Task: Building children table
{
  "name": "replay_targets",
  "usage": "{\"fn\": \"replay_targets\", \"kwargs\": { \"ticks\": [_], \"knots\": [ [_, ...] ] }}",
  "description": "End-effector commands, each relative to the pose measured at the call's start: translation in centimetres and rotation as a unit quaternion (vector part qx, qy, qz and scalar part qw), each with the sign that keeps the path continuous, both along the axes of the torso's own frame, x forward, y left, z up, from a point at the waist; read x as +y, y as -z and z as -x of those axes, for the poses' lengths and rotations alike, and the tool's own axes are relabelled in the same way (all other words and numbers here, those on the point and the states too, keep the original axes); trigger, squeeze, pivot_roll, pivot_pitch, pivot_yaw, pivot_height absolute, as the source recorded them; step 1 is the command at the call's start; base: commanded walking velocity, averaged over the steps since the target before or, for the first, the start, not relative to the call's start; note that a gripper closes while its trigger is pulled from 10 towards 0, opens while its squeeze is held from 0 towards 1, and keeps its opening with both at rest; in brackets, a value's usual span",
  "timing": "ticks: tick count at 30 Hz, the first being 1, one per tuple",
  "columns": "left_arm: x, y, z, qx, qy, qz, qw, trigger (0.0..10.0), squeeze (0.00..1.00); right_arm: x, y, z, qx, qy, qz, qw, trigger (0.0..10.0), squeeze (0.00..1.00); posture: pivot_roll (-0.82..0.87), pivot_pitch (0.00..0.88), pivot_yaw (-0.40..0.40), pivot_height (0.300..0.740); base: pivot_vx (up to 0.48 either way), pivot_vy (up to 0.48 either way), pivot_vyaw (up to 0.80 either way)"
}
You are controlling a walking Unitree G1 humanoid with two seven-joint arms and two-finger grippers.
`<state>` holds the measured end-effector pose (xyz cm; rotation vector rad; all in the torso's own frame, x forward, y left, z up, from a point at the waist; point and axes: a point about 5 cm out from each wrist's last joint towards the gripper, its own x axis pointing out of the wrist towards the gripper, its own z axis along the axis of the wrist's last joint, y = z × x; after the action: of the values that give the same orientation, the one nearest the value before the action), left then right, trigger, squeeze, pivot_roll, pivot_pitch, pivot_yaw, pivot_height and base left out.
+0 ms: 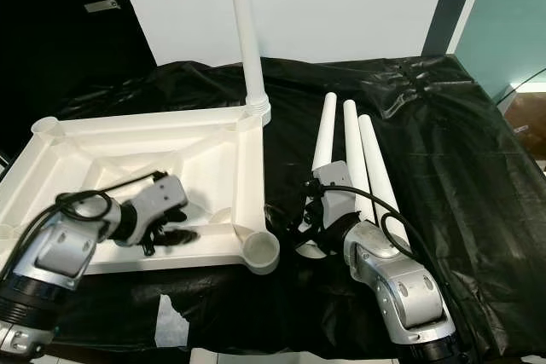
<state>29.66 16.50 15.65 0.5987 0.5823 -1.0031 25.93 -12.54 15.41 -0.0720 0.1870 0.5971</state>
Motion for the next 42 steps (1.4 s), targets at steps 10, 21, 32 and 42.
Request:
{"fn": "replay_targets", "kwargs": {
  "ticks": [10,21,32,42],
  "knots": [
    [2.4,-3.9,0.7,-0.112,-0.043,0.064,0.991,10.0,0.0,-0.5,-0.4,-0.8,-0.028,0.039,-0.003,0.999,10.0,0.0,-0.03,0.028,0.061,0.74,0.0,0.0,0.0],
    [4.4,-0.1,1.6,-0.101,-0.146,0.008,0.984,10.0,0.0,-0.1,-0.5,-1.5,-0.04,0.042,-0.012,0.998,10.0,0.0,0.0,0.018,0.019,0.74,0.0,0.0,0.0],
    [6.7,1.3,0.5,-0.103,-0.238,-0.04,0.965,10.0,0.0,-0.1,-0.5,-2.0,-0.042,0.035,-0.005,0.998,10.0,0.0,0.0,0.008,0.015,0.74,0.0,0.0,0.0],
    [6.0,2.3,-1.1,-0.101,-0.277,-0.074,0.953,8.6,0.0,0.5,-0.4,-1.9,-0.043,0.029,-0.008,0.999,10.0,0.0,-0.02,0.013,0.038,0.74,0.0,0.0,0.0]
  ]
}}
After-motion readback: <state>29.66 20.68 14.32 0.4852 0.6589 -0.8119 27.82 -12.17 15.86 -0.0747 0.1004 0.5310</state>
